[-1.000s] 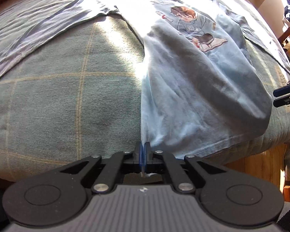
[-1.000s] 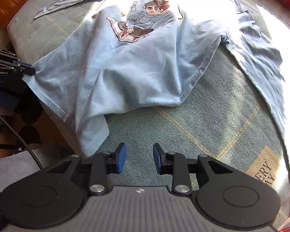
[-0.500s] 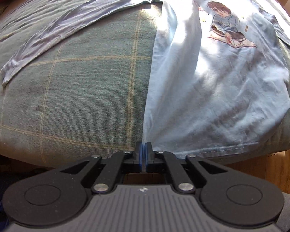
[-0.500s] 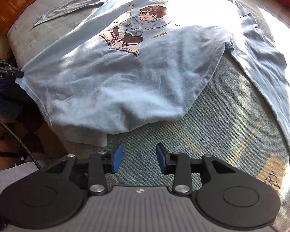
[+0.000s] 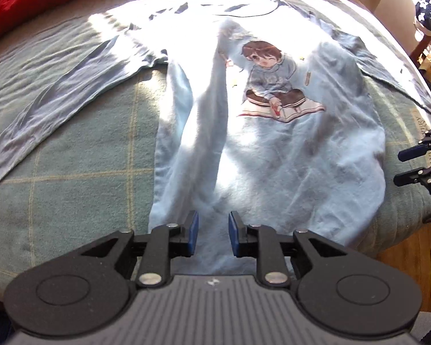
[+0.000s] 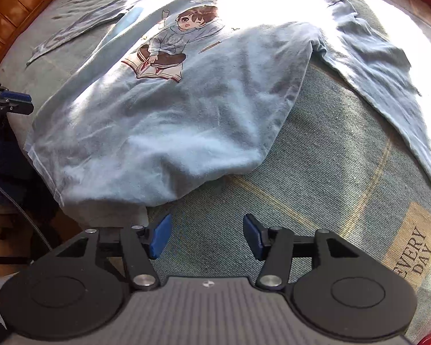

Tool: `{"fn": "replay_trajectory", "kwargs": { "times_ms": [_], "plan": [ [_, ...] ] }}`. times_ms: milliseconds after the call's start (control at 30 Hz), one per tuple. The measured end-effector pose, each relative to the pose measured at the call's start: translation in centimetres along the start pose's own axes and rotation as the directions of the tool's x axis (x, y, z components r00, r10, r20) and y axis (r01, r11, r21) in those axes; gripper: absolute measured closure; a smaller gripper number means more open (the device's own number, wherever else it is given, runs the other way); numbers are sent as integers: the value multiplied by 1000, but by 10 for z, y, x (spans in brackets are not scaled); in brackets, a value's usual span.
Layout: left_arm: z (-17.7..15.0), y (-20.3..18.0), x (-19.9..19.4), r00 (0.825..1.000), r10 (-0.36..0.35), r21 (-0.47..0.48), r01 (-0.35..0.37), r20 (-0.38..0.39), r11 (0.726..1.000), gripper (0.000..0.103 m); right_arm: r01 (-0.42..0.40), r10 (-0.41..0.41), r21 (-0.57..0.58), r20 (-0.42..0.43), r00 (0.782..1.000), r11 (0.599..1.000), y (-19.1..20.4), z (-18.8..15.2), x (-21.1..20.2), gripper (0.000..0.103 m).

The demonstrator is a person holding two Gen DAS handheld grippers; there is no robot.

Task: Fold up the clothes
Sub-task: 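Move the right gripper to the folded edge with the red tag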

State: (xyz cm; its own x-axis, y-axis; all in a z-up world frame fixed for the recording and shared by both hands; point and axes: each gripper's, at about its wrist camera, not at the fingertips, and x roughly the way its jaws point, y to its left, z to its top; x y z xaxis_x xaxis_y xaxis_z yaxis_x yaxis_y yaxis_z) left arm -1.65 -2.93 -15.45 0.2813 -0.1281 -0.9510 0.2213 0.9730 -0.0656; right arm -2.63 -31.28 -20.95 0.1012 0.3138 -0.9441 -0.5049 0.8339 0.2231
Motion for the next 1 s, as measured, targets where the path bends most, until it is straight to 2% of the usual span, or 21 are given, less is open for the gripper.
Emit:
{"fn": "replay_trajectory", "kwargs": {
  "times_ms": [67,133,200,233,300,400,500,533,633,733,833,900,1000],
  "plan": [
    [16,-23,12,997,-81,64,80,14,995,79,12,-12,1,-7,1000,1000,2,-6,2,32],
    [30,-50,25,987,-162,153,159,11,975,77,31,-31,15,-1,1000,999,3,-13,0,29],
    [39,-76,35,971,-237,248,231,-5,941,73,49,-49,19,4,999,999,3,-19,-4,18],
    [41,-89,38,964,-266,299,259,-18,918,71,61,-61,21,8,998,998,2,-23,-6,17],
    [41,-114,41,955,-294,404,281,-31,871,67,60,-61,39,11,998,997,0,-31,-10,12],
    [31,-145,46,959,-282,561,246,-25,790,61,55,-56,71,9,998,996,-4,-43,-12,11],
    [21,-175,51,964,-266,698,202,-18,687,58,58,-61,101,25,998,993,-3,-54,-13,11],
    [17,-179,55,969,-246,726,181,-17,663,57,51,-54,112,29,998,992,-3,-57,-14,11],
    [10,-181,65,986,-169,770,108,-1,629,57,47,-54,145,43,998,988,-2,-60,-16,11],
    [16,-162,59,987,-158,735,89,24,673,57,32,-43,171,62,997,985,-1,-61,-17,11],
    [27,-134,53,990,-134,646,78,37,759,57,19,-38,200,89,995,980,0,-60,-17,12],
    [33,-115,51,993,-110,593,66,39,803,57,10,-33,221,102,994,975,1,-57,-17,13],
    [37,-90,51,996,-71,553,32,49,832,57,-11,-20,247,123,992,969,7,-48,-17,20]
  ]
}}
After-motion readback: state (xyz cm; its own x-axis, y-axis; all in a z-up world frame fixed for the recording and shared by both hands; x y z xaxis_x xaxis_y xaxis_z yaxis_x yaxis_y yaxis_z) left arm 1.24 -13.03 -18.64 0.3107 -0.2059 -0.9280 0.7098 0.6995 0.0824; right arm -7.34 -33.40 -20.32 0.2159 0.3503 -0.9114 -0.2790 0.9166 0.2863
